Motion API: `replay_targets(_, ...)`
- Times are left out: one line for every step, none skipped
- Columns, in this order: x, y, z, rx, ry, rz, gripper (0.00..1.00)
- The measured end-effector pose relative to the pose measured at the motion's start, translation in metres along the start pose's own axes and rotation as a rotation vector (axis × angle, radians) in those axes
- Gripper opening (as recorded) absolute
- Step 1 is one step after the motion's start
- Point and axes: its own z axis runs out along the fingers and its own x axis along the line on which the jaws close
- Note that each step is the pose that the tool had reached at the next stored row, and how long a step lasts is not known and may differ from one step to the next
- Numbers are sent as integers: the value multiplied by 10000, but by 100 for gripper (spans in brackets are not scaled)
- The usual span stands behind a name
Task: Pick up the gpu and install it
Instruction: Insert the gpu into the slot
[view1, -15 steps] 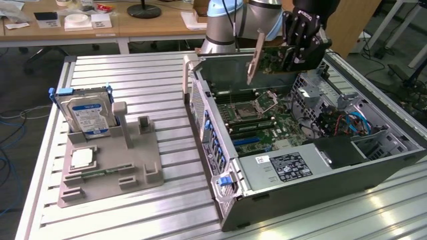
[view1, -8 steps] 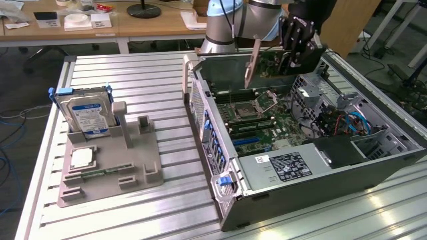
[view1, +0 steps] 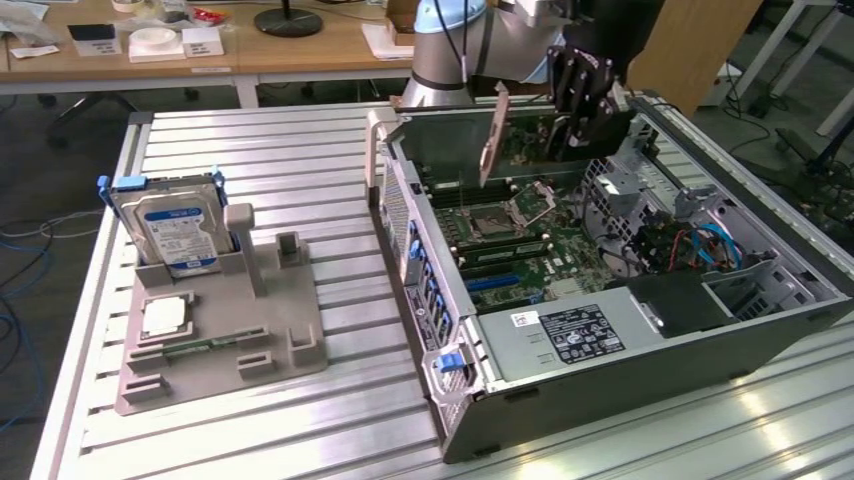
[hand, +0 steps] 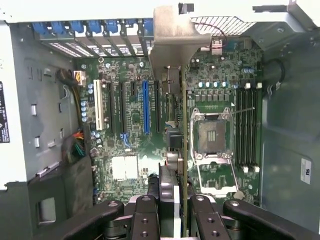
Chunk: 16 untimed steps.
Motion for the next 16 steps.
replay_targets(1,24,17,0,-1,0,28)
replay_targets(3,51,34,1,-2,-1,28)
replay_targets(4,74,51,-1,-2,-1,28)
replay_targets(5,81,69,0,-1,-1,28)
replay_targets(6,82,88,0,-1,-3,28)
replay_targets(10,83,106,0,-1,-3,28)
replay_targets(18,83,123,-1,-1,-3,28)
replay_targets(28,84,140,-1,-1,-2,28)
replay_targets(39,84,155,-1,-1,-2,28)
replay_targets(46,87,169,0,-1,-4,28)
replay_targets(49,95,186,1,-1,-11,28)
replay_targets(51,111,204,0,-3,-52,28)
replay_targets(52,118,223,-1,-8,-120,28)
replay_targets(53,120,241,-1,-12,-197,28)
replay_targets(56,121,258,-2,-14,-243,28)
replay_targets(58,123,276,-3,-14,-245,28)
